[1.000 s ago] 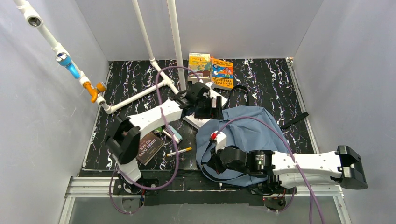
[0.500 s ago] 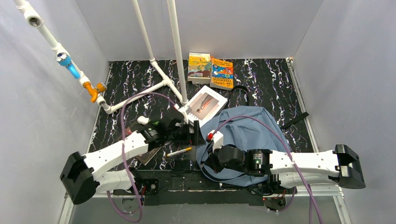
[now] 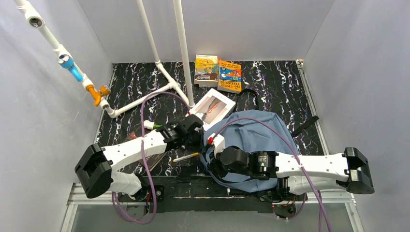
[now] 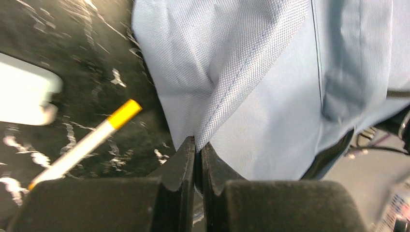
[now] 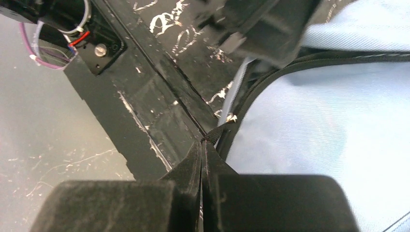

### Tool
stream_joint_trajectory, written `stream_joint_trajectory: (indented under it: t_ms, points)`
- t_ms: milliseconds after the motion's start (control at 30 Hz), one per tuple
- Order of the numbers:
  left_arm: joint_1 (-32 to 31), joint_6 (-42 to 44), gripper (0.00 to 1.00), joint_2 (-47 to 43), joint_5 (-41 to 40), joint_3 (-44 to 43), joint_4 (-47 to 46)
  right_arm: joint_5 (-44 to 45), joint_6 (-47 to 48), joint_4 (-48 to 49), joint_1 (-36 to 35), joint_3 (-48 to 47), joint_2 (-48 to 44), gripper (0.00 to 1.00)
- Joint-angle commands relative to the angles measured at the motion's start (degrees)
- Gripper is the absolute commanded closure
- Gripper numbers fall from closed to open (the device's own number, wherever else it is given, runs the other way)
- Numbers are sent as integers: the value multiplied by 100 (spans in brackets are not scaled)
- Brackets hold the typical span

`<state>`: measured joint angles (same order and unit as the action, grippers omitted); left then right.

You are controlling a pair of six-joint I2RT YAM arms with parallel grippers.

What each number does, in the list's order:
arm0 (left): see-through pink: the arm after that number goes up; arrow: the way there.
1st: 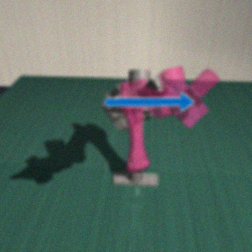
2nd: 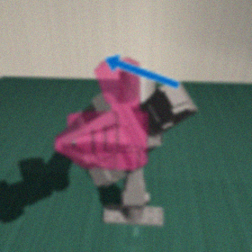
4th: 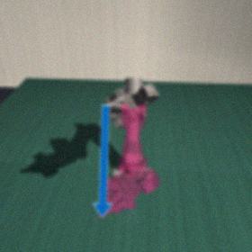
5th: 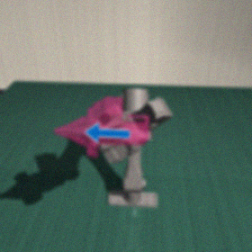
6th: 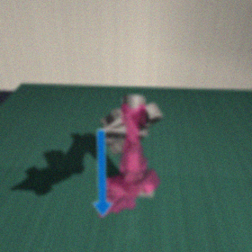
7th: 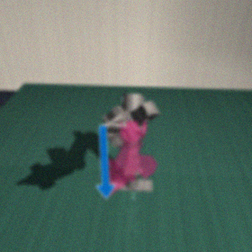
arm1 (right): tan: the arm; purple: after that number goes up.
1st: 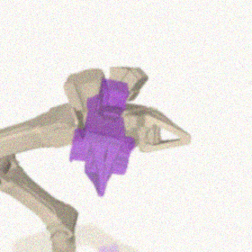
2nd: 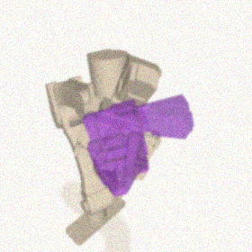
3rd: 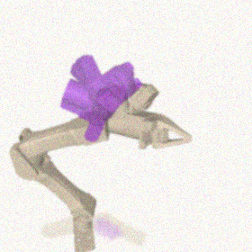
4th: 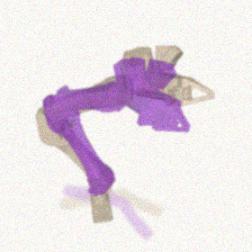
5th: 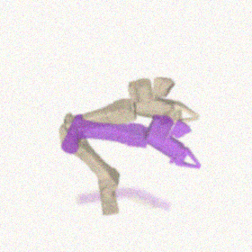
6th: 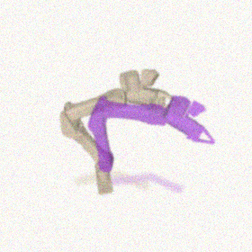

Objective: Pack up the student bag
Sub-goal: Unzip the student bag at the center of the board.

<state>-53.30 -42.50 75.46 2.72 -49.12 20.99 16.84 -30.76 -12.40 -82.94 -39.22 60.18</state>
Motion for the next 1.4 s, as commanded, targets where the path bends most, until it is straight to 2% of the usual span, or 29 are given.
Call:
stream_joint_trajectory:
  t_ms: [0, 67, 167, 300, 533, 700, 1033, 1133, 1200, 1233, 1300, 1367]
  points:
    - [481, 807, 100, -317, -1110, -549, 755, -416, 386, -58, -8, -528, 255, 99]
    - [793, 997, 100, -481, -811, -521, 544, -433, 418, -108, -20, -607, 318, 99]
    - [1012, 1171, 100, -609, -841, -506, 399, -241, 374, -356, -53, -699, 239, 99]
    - [1383, 1095, 100, -713, -662, -210, 75, -57, 3, -566, -78, -441, -377, 99]
    - [2217, 950, 100, -978, -599, 112, -274, 395, -1090, -1813, -82, 129, -1300, 99]
    - [2605, 1136, 100, -969, -461, -109, -128, 598, -1593, -2535, -82, 122, -1491, 99]
    - [2772, 1186, 100, -952, -275, 4, -167, 2291, -3636, -4552, -81, -136, -2219, 99]
    - [2769, 1129, 100, -961, 53, 48, -207, 2492, -3797, -4524, -82, -120, -2328, 99]
    - [2769, 1052, 100, -976, 262, 100, -260, 2332, -3125, -3824, -82, -37, -2379, 99]
    - [2772, 966, 100, -969, 423, 135, -324, 2073, -2481, -3232, -82, 12, -2388, 99]
    - [2772, 720, 100, -957, 947, 336, -652, 1606, -1407, -2132, -82, -61, -2247, 72]
    - [2760, 451, 100, -919, 1366, 531, -949, 1503, -755, -1789, -82, -384, -1931, 41]
